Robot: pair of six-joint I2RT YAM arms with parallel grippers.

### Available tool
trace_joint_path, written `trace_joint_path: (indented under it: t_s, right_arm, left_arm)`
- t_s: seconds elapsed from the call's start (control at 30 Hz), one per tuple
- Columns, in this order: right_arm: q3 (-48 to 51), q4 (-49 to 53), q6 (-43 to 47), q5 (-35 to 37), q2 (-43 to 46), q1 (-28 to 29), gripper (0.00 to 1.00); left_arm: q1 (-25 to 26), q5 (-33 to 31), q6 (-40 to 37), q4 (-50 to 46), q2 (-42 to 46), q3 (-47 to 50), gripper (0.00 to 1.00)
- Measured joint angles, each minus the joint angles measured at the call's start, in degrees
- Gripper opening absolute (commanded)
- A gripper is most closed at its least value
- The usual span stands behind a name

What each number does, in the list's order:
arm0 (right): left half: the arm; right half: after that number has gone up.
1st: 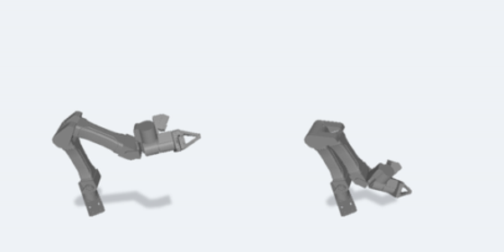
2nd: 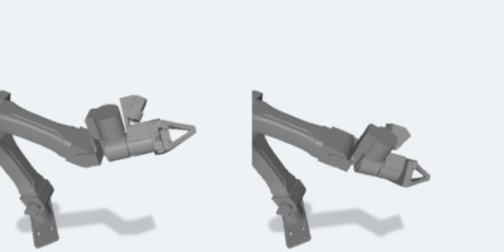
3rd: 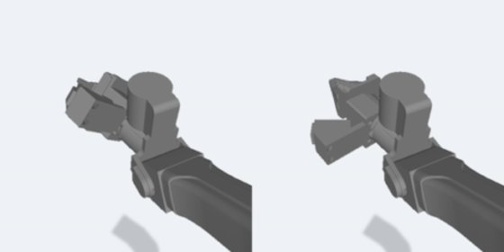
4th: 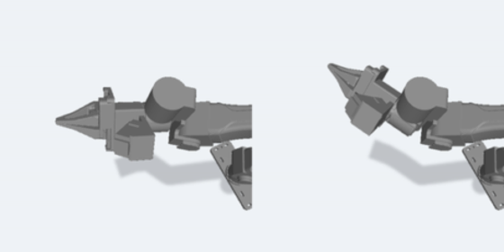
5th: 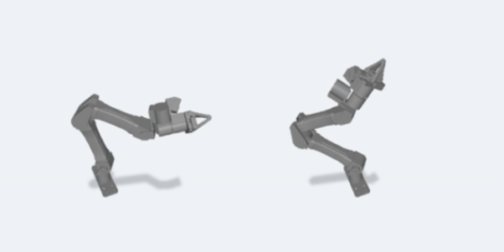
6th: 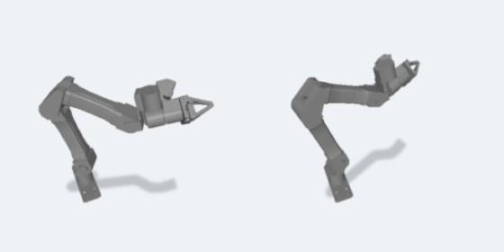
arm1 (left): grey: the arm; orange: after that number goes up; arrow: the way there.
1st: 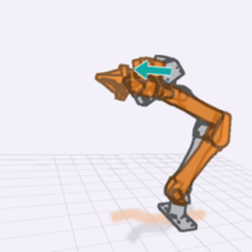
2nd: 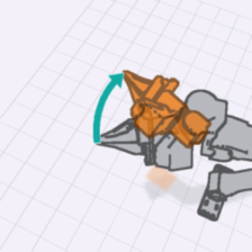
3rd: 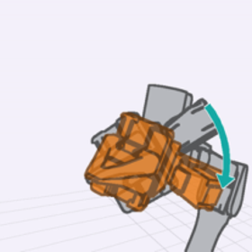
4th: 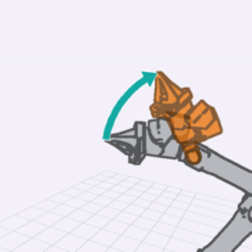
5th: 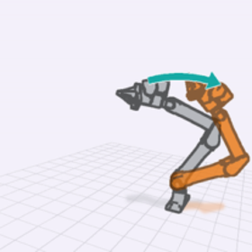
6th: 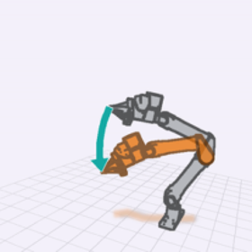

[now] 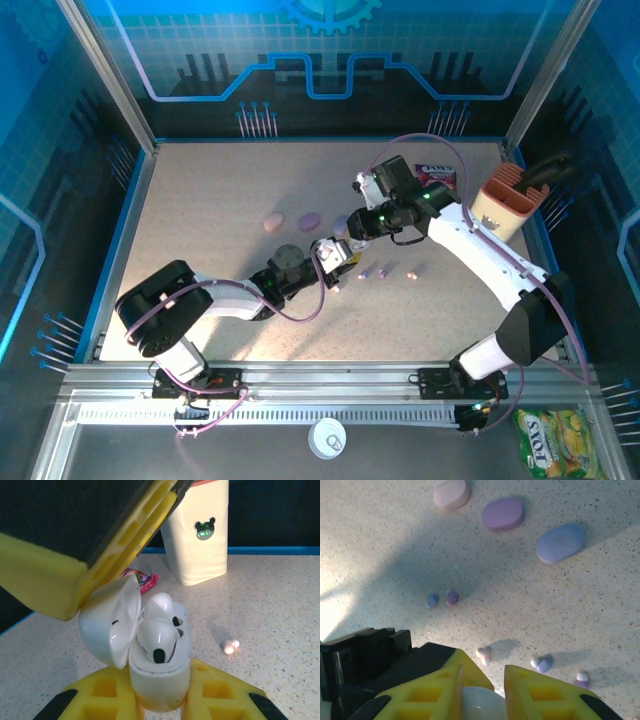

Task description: Insert the wireless bluetooth earbuds into the charging case

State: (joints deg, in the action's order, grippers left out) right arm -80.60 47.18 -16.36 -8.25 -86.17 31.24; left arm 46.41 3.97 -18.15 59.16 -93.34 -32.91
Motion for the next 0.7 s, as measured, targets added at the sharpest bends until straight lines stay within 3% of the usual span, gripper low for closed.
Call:
trace_joint_path:
  t_s: [0.47,0.57,0.7]
  right_arm:
    - [2.32,4.61,4.02,0.74,5.97,0.09,0.3]
    - [5.18,3.43,5.55,1.07,10.01,-0.74,0.39]
    - [10.43,0.13,12.7,-1.11,18.08,-1.42,0.55]
  left_arm:
    - [0.26,0.0,1.57,-1.51,0.48,0.02,0.1]
    - [0.2,1.31,1.73,-2.47,2.12,0.15,0.1]
    - [-0.37,7.91,1.73,-6.25,7.39,1.29,0.1]
